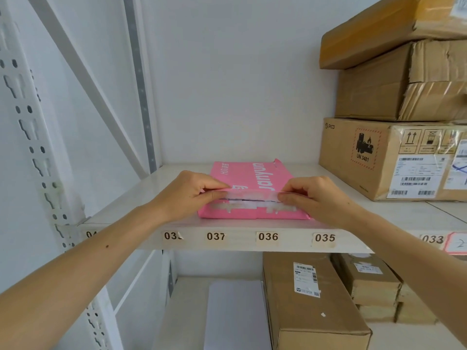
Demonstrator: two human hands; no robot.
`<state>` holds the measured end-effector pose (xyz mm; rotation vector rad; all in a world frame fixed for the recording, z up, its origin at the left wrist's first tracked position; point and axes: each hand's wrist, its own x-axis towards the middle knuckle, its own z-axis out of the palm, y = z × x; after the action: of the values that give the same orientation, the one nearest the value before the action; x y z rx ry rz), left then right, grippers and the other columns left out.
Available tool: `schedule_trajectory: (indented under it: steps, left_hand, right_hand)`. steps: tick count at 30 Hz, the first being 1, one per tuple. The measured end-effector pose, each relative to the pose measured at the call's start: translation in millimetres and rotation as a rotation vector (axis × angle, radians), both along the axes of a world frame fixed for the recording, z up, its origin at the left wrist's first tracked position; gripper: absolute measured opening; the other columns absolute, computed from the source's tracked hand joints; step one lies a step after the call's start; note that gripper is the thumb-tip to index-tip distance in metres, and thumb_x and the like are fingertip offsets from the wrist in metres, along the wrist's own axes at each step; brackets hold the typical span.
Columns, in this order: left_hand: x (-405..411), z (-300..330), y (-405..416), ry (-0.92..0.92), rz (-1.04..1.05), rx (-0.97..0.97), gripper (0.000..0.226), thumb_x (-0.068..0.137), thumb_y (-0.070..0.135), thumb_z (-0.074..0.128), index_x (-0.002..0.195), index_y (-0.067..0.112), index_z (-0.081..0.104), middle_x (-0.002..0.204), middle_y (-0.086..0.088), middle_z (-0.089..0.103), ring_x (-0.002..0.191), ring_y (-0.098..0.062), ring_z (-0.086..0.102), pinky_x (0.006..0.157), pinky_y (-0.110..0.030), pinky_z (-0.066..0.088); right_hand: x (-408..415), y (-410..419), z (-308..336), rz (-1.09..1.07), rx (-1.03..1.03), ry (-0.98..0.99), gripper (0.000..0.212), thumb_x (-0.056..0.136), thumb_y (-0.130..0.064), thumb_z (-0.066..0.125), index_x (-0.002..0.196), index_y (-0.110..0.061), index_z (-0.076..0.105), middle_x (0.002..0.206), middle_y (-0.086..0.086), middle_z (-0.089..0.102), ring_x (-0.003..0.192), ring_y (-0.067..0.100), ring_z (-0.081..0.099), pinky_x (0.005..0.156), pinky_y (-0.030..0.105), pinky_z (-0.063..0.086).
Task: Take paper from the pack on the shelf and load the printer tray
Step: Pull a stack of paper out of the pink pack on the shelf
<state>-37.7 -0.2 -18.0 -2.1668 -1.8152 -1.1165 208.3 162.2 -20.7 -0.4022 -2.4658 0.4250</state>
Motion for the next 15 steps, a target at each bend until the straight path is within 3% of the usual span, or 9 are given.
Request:
schedule_trajectory:
  steps: [3, 6, 10, 12, 15]
  left_hand:
    - [5.0, 0.9, 2.1, -0.066, -0.005, 0.006, 0.037, 0.093, 0.01, 0.06, 0.128, 0.023, 0.06, 0.111, 0.007, 0.072, 0.102, 0.005, 0.065, 0.086, -0.006, 0.044]
    - [10.9, 2.9, 2.7, 0.035, -0.12, -0.034, 0.044, 0.096, -0.003, 0.047, 0.129, 0.028, 0.046, 0.129, 0.001, 0.064, 0.12, -0.001, 0.057, 0.099, -0.015, 0.043]
    - [8.0, 1.6, 8.2, 0.258, -0.124, -0.092, 0.064, 0.084, -0.022, 0.037, 0.122, 0.022, 0.065, 0.145, 0.0, 0.049, 0.136, -0.009, 0.043, 0.11, -0.021, 0.034]
    - [10.0, 0.8, 9.6, 0.27, -0.096, -0.087, 0.051, 0.088, -0.013, 0.046, 0.124, 0.018, 0.065, 0.138, -0.001, 0.057, 0.126, -0.003, 0.05, 0.105, -0.012, 0.034]
    - [14.4, -2.2, 12.4, 0.176, -0.06, -0.012, 0.025, 0.091, 0.014, 0.063, 0.115, 0.016, 0.069, 0.115, 0.007, 0.069, 0.085, 0.024, 0.055, 0.077, 0.004, 0.035]
  right_hand:
    - [-4.5, -1.3, 0.5, -0.035, 0.002, 0.044, 0.021, 0.093, -0.029, 0.058, 0.081, -0.016, 0.069, 0.064, 0.004, 0.064, 0.049, 0.006, 0.044, 0.049, 0.016, 0.035]
    - [-8.9, -2.6, 1.1, -0.061, 0.0, 0.1, 0.014, 0.093, -0.03, 0.058, 0.092, -0.018, 0.067, 0.062, 0.004, 0.064, 0.047, 0.007, 0.045, 0.047, 0.016, 0.034]
    - [-10.1, -6.1, 1.4, -0.05, 0.029, 0.125, 0.014, 0.095, -0.025, 0.055, 0.107, -0.021, 0.048, 0.069, 0.008, 0.07, 0.055, 0.023, 0.056, 0.056, 0.033, 0.046]
    - [-10.1, -10.4, 0.8, -0.033, 0.106, 0.137, 0.013, 0.097, -0.017, 0.052, 0.107, -0.016, 0.045, 0.09, 0.007, 0.07, 0.07, 0.029, 0.062, 0.065, 0.043, 0.053]
    - [-7.9, -14.1, -2.5, -0.009, 0.286, 0.079, 0.016, 0.091, 0.004, 0.049, 0.097, -0.008, 0.058, 0.102, 0.005, 0.064, 0.081, 0.033, 0.061, 0.064, 0.051, 0.053]
